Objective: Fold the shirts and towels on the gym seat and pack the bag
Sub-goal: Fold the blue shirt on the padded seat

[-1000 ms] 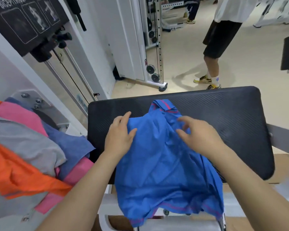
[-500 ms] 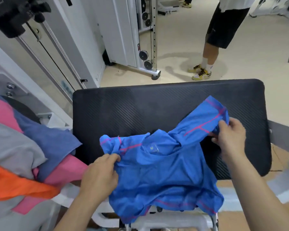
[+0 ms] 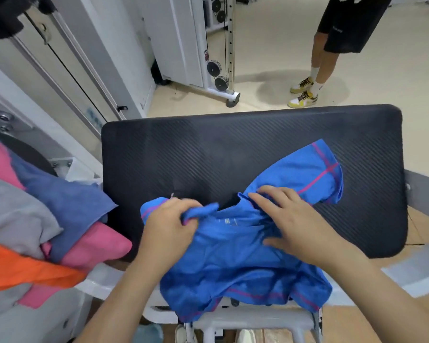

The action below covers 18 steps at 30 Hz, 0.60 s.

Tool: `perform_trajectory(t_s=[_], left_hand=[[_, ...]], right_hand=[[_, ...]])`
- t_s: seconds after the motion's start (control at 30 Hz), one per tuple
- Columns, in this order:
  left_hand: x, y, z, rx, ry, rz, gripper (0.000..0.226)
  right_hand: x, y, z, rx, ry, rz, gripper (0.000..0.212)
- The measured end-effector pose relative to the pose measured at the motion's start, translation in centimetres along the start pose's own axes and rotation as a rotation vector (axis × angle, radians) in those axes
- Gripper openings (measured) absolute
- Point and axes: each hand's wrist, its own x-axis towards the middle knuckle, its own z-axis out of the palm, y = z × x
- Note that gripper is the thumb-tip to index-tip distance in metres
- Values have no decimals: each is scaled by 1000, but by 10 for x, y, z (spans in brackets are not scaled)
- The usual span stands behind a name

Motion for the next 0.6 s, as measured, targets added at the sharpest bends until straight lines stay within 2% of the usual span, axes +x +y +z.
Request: perform_trajectory(t_s=[0.1, 0.13, 0.17, 0.23, 0.27, 0.3, 0.4, 0.5, 0.53, 0.6], left_hand=[[12, 0, -22, -528, 308, -285, 29], [15, 0, -28, -600, 379, -334, 25], [19, -2, -32, -525, 414, -348, 23], [24, -9, -37, -65, 389, -266, 26], [26, -15, -36, 119, 370, -169, 36], [29, -19, -35, 198, 326, -80, 48], [41, -23, -31, 229, 132, 2, 61], [50, -29, -25, 407, -75, -10, 65], [52, -30, -24, 454, -111, -39, 62], [55, -30, -25, 437, -78, -109, 39]], right_hand=[[6, 6, -8, 139, 149, 123, 72], [9, 5, -11, 193, 149, 159, 70], [12, 4, -13, 247, 132, 188, 72], [18, 2, -18, 316, 63, 228, 78], [21, 0, -22, 308, 40, 227, 78], [24, 0, -25, 269, 40, 210, 75], [29, 4, -36, 181, 69, 120, 61], [30, 18, -42, 379, -29, 98, 54], [30, 24, -43, 427, -37, 108, 49], [29, 34, -39, 307, 17, 132, 39]])
